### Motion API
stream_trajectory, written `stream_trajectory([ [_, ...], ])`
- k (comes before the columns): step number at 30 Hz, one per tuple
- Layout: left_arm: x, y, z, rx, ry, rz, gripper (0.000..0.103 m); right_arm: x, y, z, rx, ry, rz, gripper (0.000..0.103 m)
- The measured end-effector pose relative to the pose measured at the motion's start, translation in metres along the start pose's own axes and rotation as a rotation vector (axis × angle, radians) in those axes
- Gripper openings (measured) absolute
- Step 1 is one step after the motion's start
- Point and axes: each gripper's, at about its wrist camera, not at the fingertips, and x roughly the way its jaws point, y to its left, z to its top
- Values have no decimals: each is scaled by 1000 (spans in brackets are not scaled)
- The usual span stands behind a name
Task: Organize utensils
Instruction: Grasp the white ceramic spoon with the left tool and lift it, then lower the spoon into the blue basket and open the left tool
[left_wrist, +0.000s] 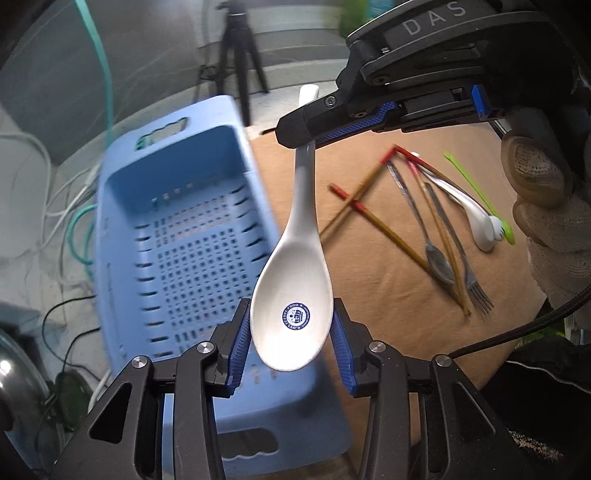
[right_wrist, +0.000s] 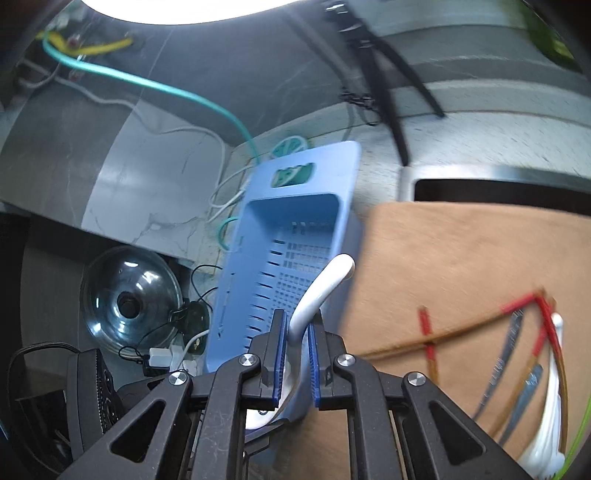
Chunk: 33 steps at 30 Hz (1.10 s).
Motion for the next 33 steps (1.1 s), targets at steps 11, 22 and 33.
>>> stream_trajectory([
  [11, 32, 49, -15, -127, 63, 26, 39, 83, 45, 13, -134, 122, -57, 10],
  [22, 67, 55, -7, -170, 117, -22, 21, 138, 33, 22, -141, 218, -129, 9],
  [33, 41, 67, -19, -229, 80, -14, 21, 107, 27, 26, -142, 166, -119, 12],
])
